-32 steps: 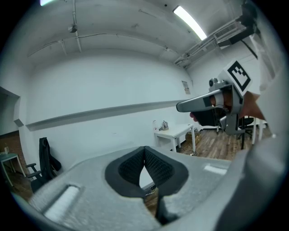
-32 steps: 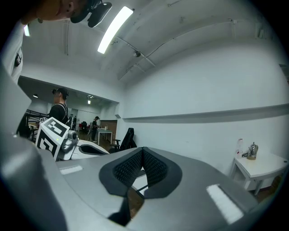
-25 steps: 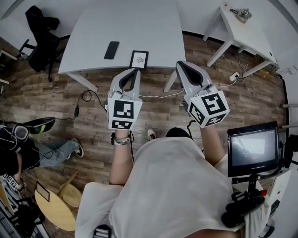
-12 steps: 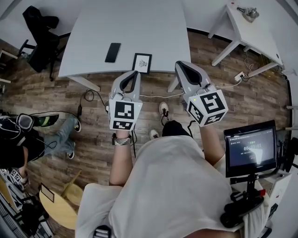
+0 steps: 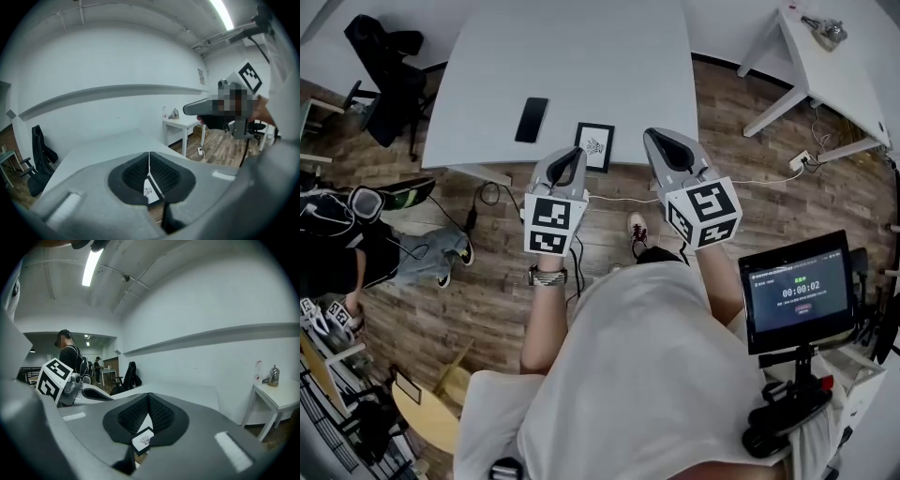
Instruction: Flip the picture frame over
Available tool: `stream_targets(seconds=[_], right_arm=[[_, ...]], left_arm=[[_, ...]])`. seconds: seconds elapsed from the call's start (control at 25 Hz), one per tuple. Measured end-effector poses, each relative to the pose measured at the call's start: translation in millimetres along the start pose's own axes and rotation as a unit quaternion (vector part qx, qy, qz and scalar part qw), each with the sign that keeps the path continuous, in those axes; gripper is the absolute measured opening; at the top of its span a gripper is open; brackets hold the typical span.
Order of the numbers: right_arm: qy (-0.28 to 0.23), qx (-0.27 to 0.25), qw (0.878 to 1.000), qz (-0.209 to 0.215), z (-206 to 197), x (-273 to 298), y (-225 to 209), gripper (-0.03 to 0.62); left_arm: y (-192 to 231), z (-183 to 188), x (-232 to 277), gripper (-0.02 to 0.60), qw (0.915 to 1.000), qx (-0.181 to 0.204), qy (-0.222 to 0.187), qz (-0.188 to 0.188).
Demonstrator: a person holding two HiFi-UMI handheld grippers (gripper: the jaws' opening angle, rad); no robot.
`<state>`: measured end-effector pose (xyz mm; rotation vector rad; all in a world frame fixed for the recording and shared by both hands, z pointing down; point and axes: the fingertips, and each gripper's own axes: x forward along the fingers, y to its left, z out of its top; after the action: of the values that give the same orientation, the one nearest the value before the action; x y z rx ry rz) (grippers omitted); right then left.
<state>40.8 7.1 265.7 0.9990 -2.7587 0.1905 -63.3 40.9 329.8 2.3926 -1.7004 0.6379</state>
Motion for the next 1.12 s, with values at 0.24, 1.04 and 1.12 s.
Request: stream_targets(seconds=[0.24,1.04,1.12], right_arm=[[0.035,0.019,0.999,0.012,-52.9,45.7,-36.3,0.005],[0.213,0.027,0.974,0.068,-223.0,119.2,-10.4,0.012],[0.227,0.032,0.971,0.064,-235.4,125.1,2.6,0.017]], left_arm=[[0.5,-61.8,63.2,0.034,0.9952,-0.014,0.096,-0.015],[-9.6,-196.1,107.9,0.137,0.9673,0.039,0.246,-0.049],[-3.8,-212.9,102.0,0.147,0.9621,0.068,0.256,-0.065]])
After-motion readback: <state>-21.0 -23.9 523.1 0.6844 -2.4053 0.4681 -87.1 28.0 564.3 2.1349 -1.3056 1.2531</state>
